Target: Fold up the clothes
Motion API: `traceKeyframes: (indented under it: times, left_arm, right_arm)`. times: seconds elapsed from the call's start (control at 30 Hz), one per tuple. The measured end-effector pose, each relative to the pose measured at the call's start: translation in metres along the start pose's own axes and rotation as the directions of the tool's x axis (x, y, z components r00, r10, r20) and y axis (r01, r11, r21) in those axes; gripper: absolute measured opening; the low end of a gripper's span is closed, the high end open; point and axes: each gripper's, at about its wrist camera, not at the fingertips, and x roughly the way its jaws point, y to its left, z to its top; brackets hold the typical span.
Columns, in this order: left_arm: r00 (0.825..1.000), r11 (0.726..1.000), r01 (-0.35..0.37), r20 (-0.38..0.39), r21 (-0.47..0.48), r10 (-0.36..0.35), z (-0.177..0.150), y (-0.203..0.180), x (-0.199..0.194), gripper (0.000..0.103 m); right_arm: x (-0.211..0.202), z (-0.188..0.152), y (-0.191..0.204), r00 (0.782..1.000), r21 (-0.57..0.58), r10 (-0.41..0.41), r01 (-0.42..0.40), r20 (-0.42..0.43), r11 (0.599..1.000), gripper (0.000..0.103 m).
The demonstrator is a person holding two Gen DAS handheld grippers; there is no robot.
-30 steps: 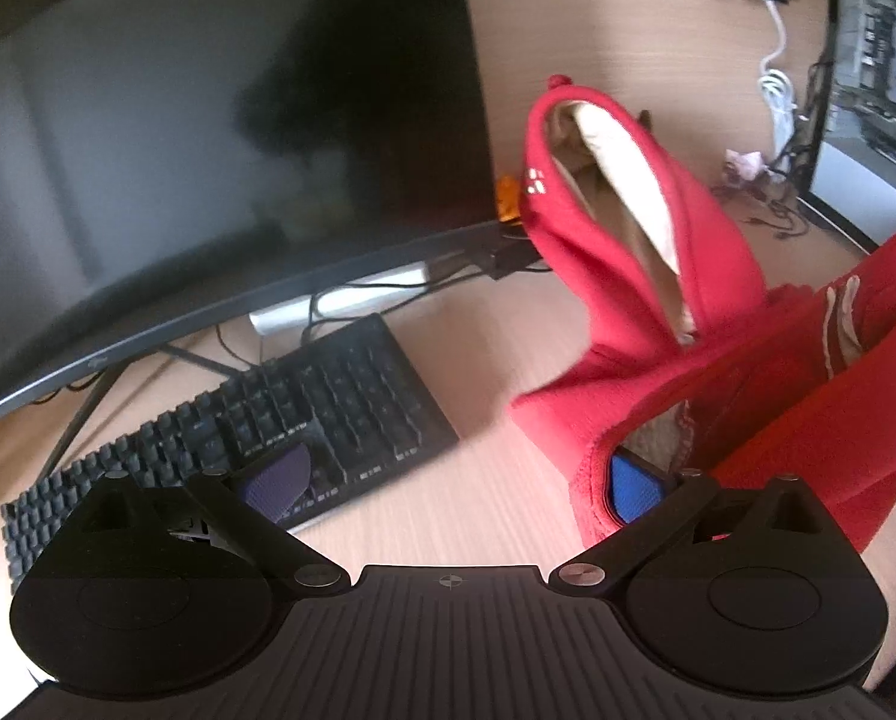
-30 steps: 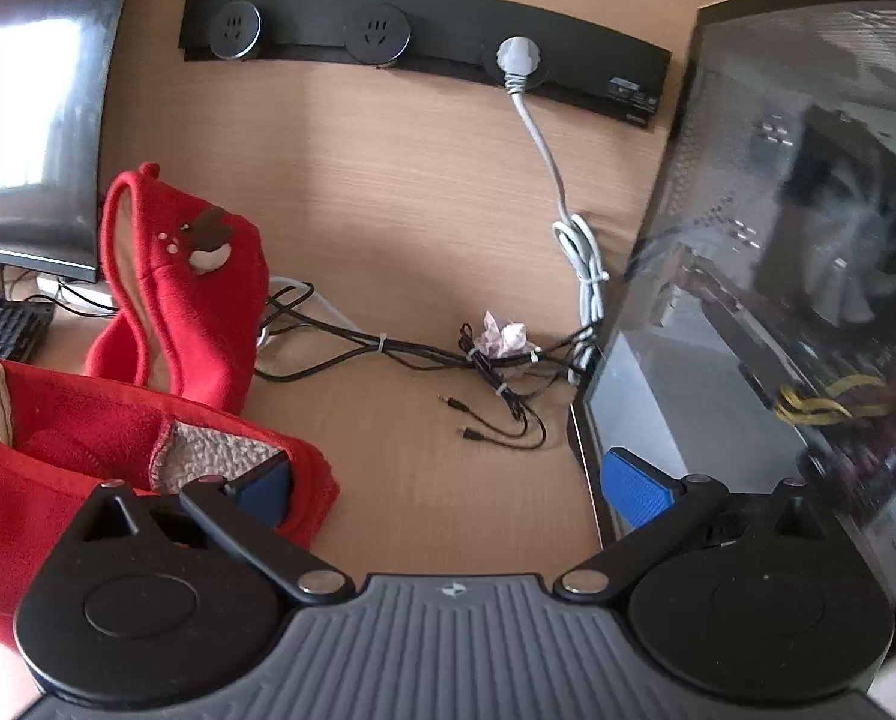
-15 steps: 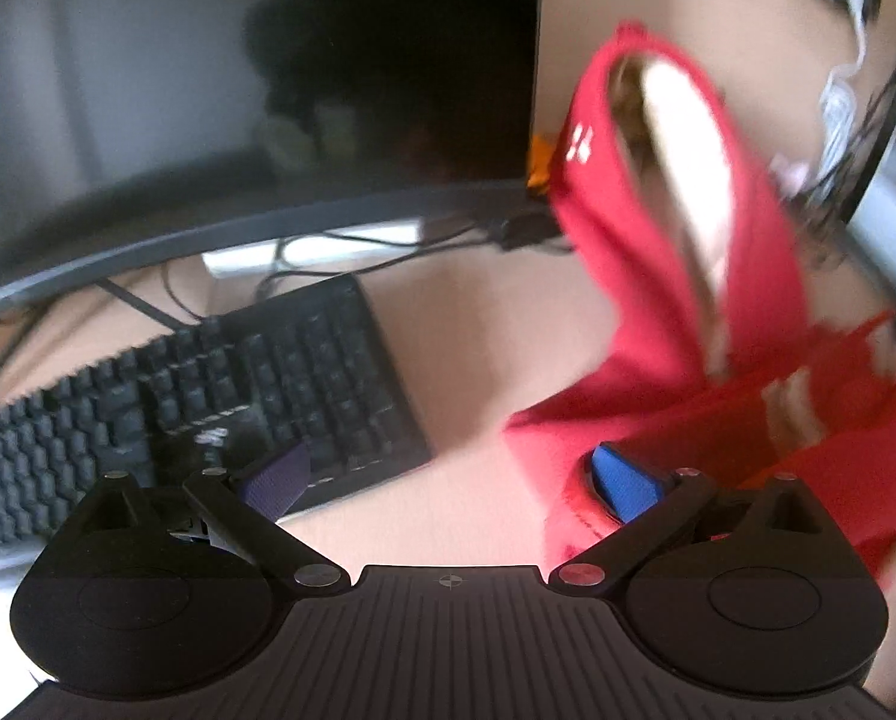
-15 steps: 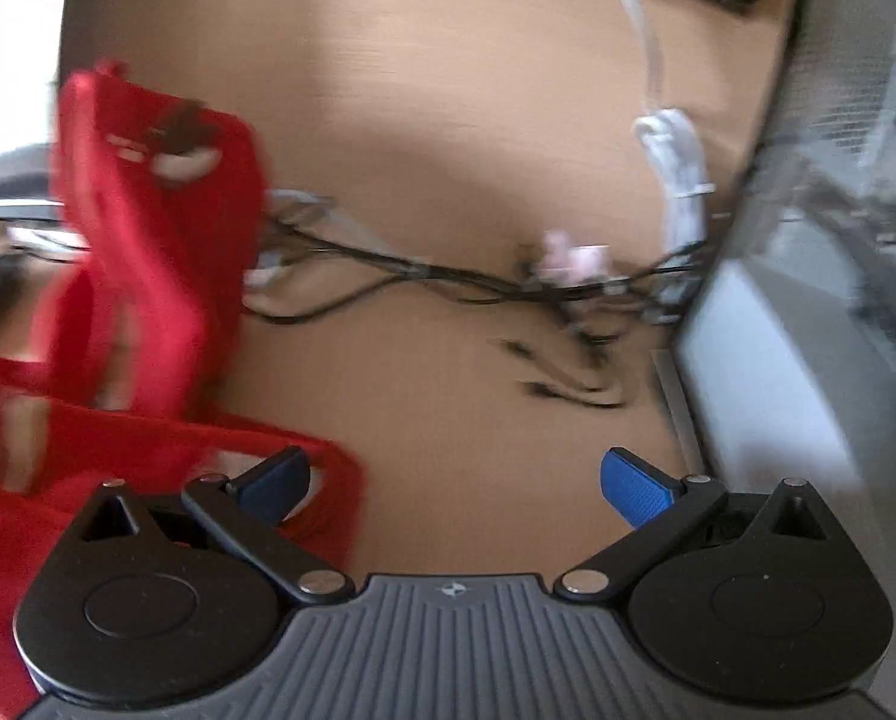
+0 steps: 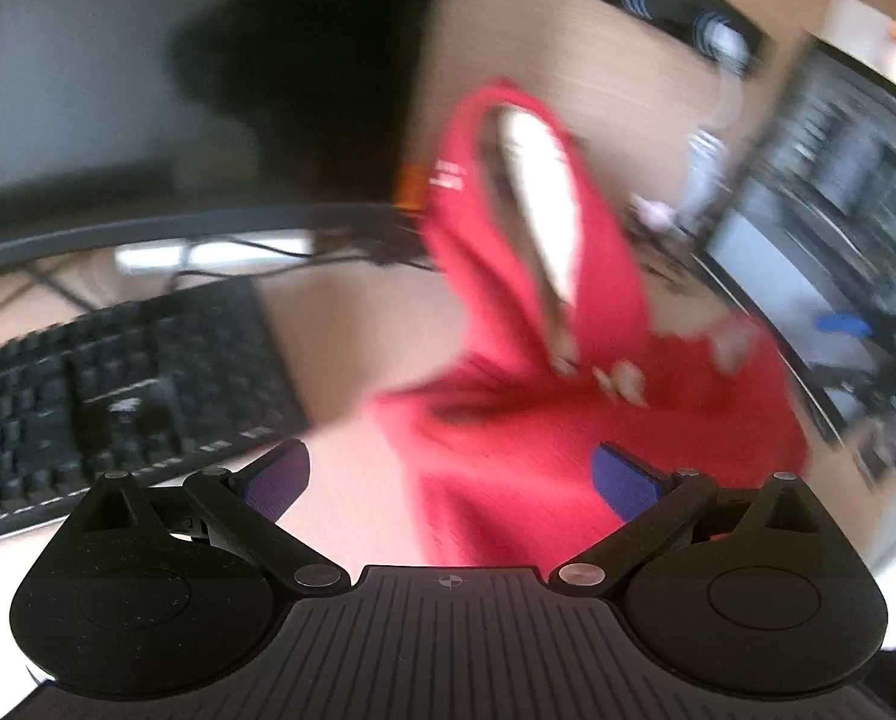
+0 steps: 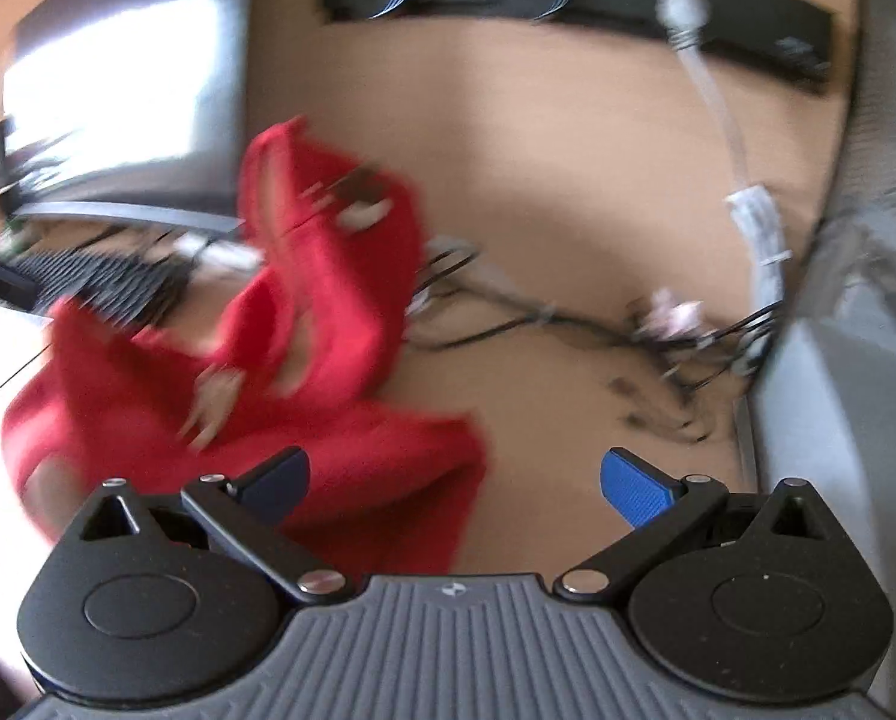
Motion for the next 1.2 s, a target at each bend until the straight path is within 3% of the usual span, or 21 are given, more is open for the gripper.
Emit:
traceKeyframes:
  times: [0.13,0.33,0.43,0.5,0.53,0.57,0.6,0.63,0.67,0.73,0.77,0.83,0.9,0.97,1.07,1.13,1.17,1.2]
  left_arm:
    - [0.999,0.993,0.005,-0.034,0.118,-0.001,-0.019,-0.026,-0.003,0.102]
    - [0.988,0.979,-0.058,-0.129,0.195,0.085,-0.037,-0.043,0.025,0.102]
    - [0.991,0.982,-0.077,-0.091,0.175,0.094,-0.03,-0.044,0.035,0.102]
    - [0.991,0.981,-0.13,-0.007,0.142,0.132,-0.021,-0.044,0.037,0.102]
    - [0.978,0.97,-0.206,0.046,0.128,0.202,-0.016,-0.041,0.04,0.102]
    - [0.948,0.943,-0.316,0.07,0.106,0.31,-0.012,-0.036,0.047,0.102]
    - [0.905,0.902,-0.423,0.09,0.082,0.416,-0.007,-0.03,0.054,0.102]
    - [0.874,0.875,-0.483,0.081,0.044,0.478,-0.005,-0.021,0.06,0.102]
    - [0.865,0.867,-0.499,0.061,-0.004,0.498,-0.003,-0.011,0.064,0.102]
    - [0.881,0.878,-0.468,0.033,-0.095,0.473,-0.003,0.003,0.063,0.102]
    - [0.889,0.886,-0.448,0.042,-0.12,0.456,-0.006,0.003,0.057,0.102]
    - [0.896,0.9,-0.42,0.101,-0.119,0.432,-0.01,-0.007,0.04,0.102]
    - [0.921,0.936,-0.333,0.173,-0.117,0.349,-0.012,-0.022,0.019,0.102]
    - [0.944,0.971,-0.192,0.242,-0.145,0.223,-0.013,-0.04,0.0,0.102]
    - [0.957,0.989,-0.028,0.281,-0.146,0.069,-0.016,-0.075,0.0,0.102]
    - [0.966,0.995,-0.016,0.254,-0.103,0.042,-0.019,-0.1,0.023,0.099]
    - [0.97,0.997,-0.021,0.24,-0.076,0.039,-0.02,-0.112,0.036,0.088]
    - [0.976,0.997,-0.046,0.212,-0.056,0.057,-0.021,-0.119,0.049,0.061]
  right_arm:
    - [-0.002,-0.013,0.01,0.999,-0.022,0.01,-0.011,-0.039,1.0,0.103]
    - [0.023,-0.026,0.016,0.995,-0.024,-0.027,0.025,-0.091,0.999,0.103]
    - [0.037,-0.023,0.026,0.995,-0.056,-0.063,0.059,-0.077,0.997,0.103]
    - [0.043,-0.013,0.029,0.986,-0.053,-0.164,0.163,-0.014,0.985,0.103]
    - [0.047,-0.007,0.028,0.968,-0.031,-0.252,0.252,0.024,0.967,0.103]
    - [0.051,-0.003,0.023,0.943,-0.004,-0.331,0.331,0.043,0.944,0.103]
    - [0.059,-0.001,0.017,0.915,0.016,-0.402,0.401,0.038,0.916,0.103]
    - [0.07,-0.001,0.011,0.888,0.019,-0.46,0.46,0.004,0.888,0.103]
    - [0.081,-0.002,0.005,0.862,0.018,-0.506,0.506,-0.033,0.862,0.103]
    - [0.091,-0.009,-0.003,0.844,0.018,-0.528,0.532,-0.096,0.846,0.103]
    - [0.091,-0.012,-0.006,0.845,0.023,-0.524,0.529,-0.107,0.848,0.103]
    - [0.087,-0.019,-0.014,0.844,0.038,-0.521,0.529,-0.128,0.848,0.103]
    - [0.081,-0.026,-0.023,0.843,0.06,-0.518,0.53,-0.146,0.846,0.103]
    - [0.071,-0.028,-0.03,0.858,0.116,-0.492,0.509,-0.147,0.853,0.103]
    - [0.051,-0.027,-0.029,0.888,0.195,-0.446,0.46,-0.113,0.866,0.103]
    - [0.04,-0.026,-0.022,0.904,0.225,-0.42,0.428,-0.084,0.875,0.103]
    - [0.035,-0.025,-0.018,0.912,0.237,-0.405,0.41,-0.071,0.881,0.103]
    - [0.031,-0.025,-0.014,0.919,0.248,-0.39,0.393,-0.06,0.886,0.103]
